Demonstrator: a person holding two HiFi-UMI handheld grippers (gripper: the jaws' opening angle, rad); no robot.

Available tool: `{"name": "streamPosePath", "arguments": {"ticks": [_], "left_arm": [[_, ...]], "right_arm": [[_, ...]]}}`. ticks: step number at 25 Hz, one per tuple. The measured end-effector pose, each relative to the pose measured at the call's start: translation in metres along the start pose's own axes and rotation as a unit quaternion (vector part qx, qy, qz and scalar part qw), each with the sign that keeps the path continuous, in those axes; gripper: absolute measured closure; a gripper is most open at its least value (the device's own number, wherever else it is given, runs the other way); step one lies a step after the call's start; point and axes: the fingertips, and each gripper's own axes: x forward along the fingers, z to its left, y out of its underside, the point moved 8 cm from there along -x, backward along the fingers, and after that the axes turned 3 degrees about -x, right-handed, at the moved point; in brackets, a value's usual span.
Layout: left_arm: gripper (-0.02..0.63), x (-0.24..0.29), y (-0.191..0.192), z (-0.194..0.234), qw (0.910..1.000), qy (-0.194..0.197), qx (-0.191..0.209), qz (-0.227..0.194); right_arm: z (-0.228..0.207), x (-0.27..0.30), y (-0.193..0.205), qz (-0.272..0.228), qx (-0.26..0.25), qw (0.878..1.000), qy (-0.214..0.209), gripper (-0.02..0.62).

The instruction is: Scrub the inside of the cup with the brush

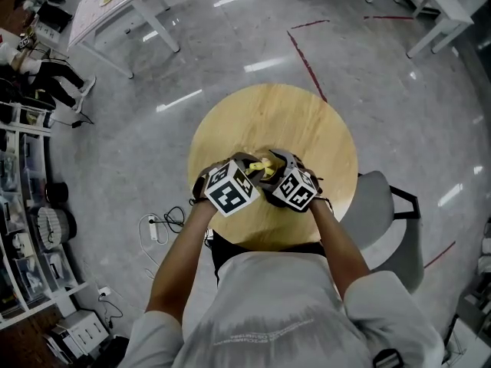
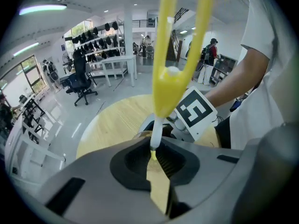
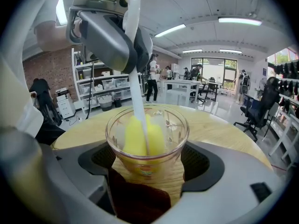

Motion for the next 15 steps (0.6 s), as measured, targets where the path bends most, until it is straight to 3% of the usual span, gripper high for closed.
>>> {"name": "streamPosePath", "arguments": {"ticks": [7, 15], "left_arm": [[0.560, 0.0104, -0.0048, -0.0009, 0.9950, -0.052, 0.024, -0.082], [0.557, 0.0093, -0.0015, 0.0015, 0.9863, -0.099, 0.087, -0.099]], "right_arm": [[-0.0023, 0.0003, 0.0002, 0.000, 0.001, 1.000, 0.000, 0.167], [-0.0021, 0.0006, -0.0021, 0.001, 0.005, 1.000, 0.005, 0.167]]}}
